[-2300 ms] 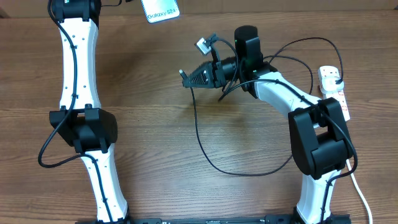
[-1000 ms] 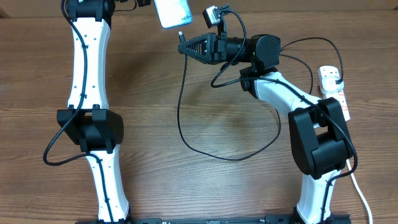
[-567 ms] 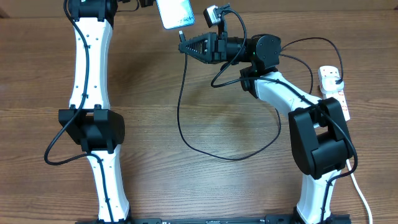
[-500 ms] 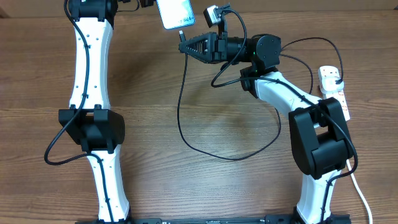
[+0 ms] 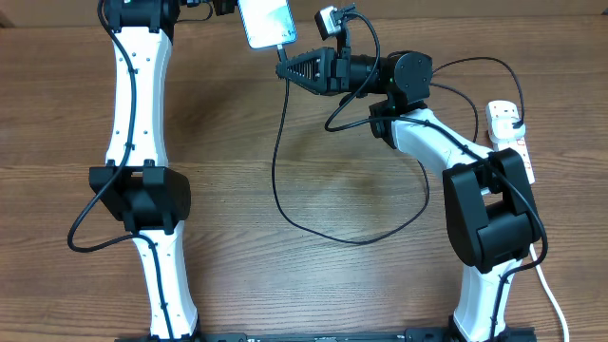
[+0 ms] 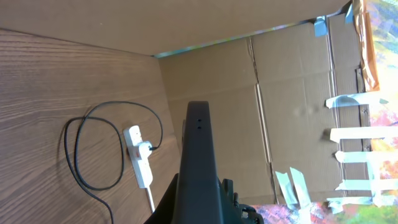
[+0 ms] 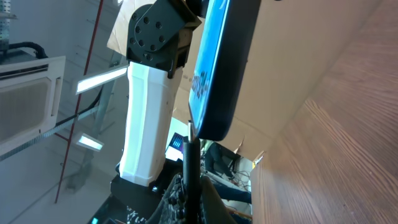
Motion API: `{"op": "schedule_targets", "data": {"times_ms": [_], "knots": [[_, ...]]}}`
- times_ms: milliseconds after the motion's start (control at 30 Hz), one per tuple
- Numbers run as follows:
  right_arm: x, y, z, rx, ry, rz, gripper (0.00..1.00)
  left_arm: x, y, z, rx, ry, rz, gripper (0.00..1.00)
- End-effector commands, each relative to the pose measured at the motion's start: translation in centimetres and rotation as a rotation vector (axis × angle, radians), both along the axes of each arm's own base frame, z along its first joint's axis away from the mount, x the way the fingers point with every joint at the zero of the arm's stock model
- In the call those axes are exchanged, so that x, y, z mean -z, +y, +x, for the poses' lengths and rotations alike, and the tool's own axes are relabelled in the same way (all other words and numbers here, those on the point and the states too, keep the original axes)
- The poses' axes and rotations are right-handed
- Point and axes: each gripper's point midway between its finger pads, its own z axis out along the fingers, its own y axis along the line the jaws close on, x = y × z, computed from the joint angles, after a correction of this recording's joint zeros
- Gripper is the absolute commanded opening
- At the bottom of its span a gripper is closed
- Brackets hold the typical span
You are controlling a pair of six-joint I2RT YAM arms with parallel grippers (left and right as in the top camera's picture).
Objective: Plug charger to phone and switch on socket
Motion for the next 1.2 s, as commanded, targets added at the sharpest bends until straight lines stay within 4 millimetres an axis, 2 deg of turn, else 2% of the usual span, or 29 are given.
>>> {"op": "schedule_targets", "data": {"times_ms": [0, 300, 1167], "knots": [[-0.26, -0.21, 0.51, 0.021, 0.001, 0.009, 0.04, -2.64, -0.45, -1.48, 0.026, -0.068, -0.005, 0.04], [0.05, -0.15, 0.7, 0.022, 0.022, 0.0, 0.04, -2.44, -0.26, -0.91, -0.016, -0.01, -0.01, 0.04], [0.04, -0.15, 0.69, 0.022, 0.022, 0.0, 0.04, -2.41, -0.91, -1.04, -0.001, -0.073, 0.011, 0.04]]}}
